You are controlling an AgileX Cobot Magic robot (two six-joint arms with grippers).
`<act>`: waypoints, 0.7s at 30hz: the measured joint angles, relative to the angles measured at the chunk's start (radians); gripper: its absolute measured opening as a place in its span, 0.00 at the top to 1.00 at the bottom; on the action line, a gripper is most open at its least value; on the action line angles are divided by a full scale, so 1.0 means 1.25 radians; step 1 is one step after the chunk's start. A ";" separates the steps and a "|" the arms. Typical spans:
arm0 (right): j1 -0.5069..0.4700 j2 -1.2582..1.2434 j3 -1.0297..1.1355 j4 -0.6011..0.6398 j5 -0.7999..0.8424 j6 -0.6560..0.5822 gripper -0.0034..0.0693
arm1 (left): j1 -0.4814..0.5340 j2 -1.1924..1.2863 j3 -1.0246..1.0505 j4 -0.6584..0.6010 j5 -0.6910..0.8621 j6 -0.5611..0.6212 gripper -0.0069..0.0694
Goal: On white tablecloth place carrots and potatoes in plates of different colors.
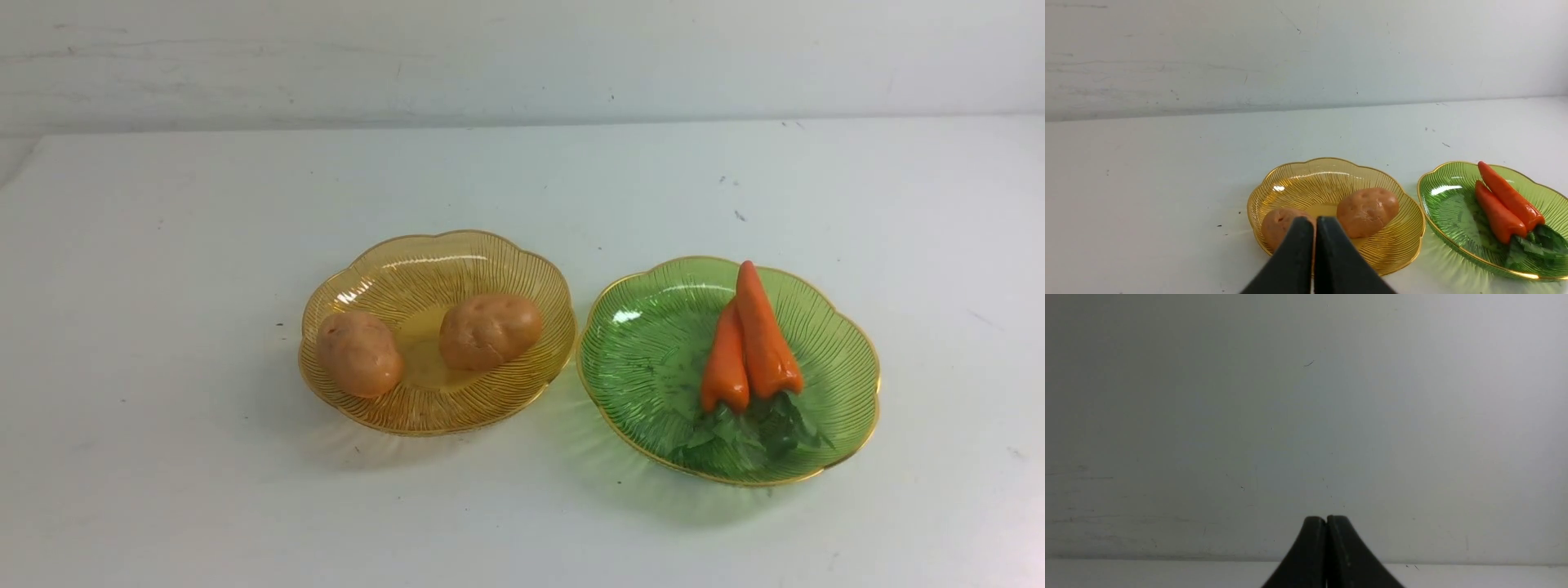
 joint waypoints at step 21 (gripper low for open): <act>0.000 0.000 0.000 -0.001 0.001 0.000 0.97 | 0.309 -0.196 0.327 -0.266 -0.151 0.334 0.91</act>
